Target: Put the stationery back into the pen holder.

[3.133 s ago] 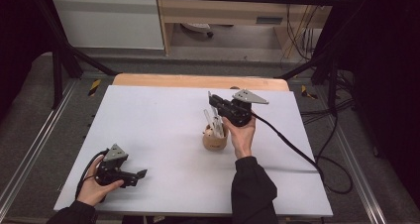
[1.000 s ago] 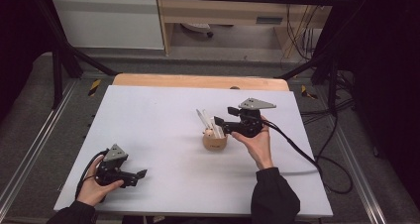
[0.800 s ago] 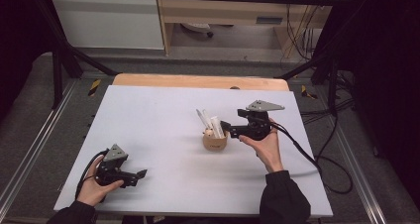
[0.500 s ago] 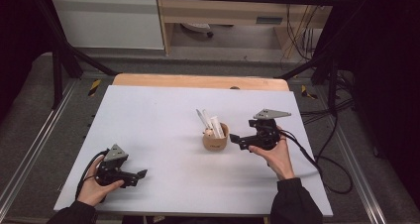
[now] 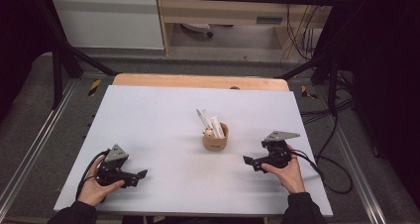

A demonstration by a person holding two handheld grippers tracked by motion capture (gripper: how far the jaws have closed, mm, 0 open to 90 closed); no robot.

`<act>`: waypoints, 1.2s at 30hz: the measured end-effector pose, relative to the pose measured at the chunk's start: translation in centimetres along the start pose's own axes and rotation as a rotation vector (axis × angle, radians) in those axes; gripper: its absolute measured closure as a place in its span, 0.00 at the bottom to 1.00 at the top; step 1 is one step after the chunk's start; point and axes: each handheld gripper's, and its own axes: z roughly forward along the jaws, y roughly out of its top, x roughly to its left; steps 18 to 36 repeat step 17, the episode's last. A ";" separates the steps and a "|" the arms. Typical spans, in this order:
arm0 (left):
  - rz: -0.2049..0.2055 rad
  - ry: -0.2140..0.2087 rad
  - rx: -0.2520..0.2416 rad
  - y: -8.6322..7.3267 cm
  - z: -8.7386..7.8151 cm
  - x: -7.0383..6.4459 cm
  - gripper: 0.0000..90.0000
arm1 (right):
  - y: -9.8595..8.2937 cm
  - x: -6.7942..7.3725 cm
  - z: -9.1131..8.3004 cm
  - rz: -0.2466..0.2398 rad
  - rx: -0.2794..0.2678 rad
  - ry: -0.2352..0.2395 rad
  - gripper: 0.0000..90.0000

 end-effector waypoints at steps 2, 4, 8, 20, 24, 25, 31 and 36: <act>0.003 0.000 -0.002 0.0 0.0 0.0 0.05 | -0.8 -0.3 -0.1 -0.009 0.013 0.007 0.01; 0.006 -0.001 -0.003 0.0 0.0 0.0 0.05 | -1.5 -0.5 -0.2 -0.014 0.024 0.009 0.01; 0.012 0.002 -0.002 0.0 0.0 0.0 0.05 | -2.8 -0.9 -0.5 -0.029 0.040 0.002 0.01; 0.024 0.001 -0.010 0.0 0.0 -0.1 0.05 | -3.9 -1.2 -1.3 -0.016 0.029 -0.006 0.01; 0.024 0.001 -0.010 0.0 0.0 -0.1 0.05 | -3.9 -1.2 -1.3 -0.016 0.029 -0.006 0.01; 0.024 0.001 -0.010 0.0 0.0 -0.1 0.05 | -3.9 -1.2 -1.3 -0.016 0.029 -0.006 0.01; 0.024 0.001 -0.010 0.0 0.0 -0.1 0.05 | -3.9 -1.2 -1.3 -0.016 0.029 -0.006 0.01; 0.024 0.001 -0.010 0.0 0.0 -0.1 0.05 | -3.9 -1.2 -1.3 -0.016 0.029 -0.006 0.01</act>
